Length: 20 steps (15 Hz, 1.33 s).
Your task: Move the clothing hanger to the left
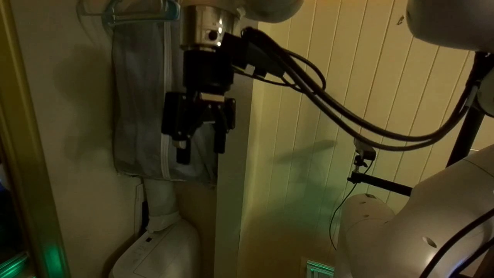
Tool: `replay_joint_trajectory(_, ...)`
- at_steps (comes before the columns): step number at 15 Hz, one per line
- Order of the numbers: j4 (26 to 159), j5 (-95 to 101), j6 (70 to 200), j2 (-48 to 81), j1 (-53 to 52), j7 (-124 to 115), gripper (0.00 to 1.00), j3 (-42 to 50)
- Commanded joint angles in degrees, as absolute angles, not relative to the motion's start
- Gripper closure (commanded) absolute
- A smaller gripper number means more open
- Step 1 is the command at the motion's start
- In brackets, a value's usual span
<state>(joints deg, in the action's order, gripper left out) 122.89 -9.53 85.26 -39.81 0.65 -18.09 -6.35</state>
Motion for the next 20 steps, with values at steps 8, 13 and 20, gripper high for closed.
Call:
replay_joint_trajectory(8,102.8,0.9,99.1,-39.2,7.0,-19.6,0.00,-6.1)
replay_joint_trajectory(13,101.0,2.0,104.2,-39.6,8.0,-21.1,0.00,-5.7)
replay_joint_trajectory(20,99.8,2.8,108.6,-38.3,9.7,-23.6,0.00,-5.8)
